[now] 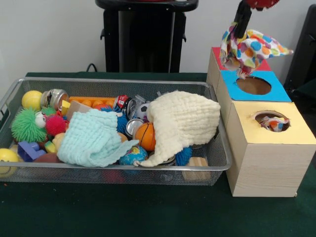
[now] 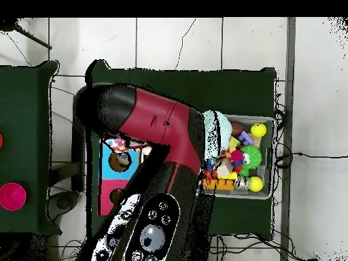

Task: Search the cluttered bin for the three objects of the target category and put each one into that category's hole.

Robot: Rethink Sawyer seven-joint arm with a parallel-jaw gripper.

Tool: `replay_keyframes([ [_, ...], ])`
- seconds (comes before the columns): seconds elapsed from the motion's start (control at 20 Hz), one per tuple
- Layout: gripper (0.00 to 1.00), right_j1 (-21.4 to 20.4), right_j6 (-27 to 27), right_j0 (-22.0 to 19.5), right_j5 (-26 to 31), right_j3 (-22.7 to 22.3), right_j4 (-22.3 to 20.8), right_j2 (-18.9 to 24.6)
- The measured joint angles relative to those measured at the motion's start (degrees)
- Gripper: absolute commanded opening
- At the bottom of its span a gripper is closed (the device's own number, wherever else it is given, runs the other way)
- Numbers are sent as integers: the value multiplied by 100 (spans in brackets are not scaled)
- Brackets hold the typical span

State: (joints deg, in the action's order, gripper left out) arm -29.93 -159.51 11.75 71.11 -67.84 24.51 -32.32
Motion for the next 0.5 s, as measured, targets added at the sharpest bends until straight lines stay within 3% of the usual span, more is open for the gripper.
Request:
replay_keyframes([
  [0.3,0,162,-1,-234,279,804,192,-67],
  [0.5,0,333,-38,-203,-20,902,404,-66],
])
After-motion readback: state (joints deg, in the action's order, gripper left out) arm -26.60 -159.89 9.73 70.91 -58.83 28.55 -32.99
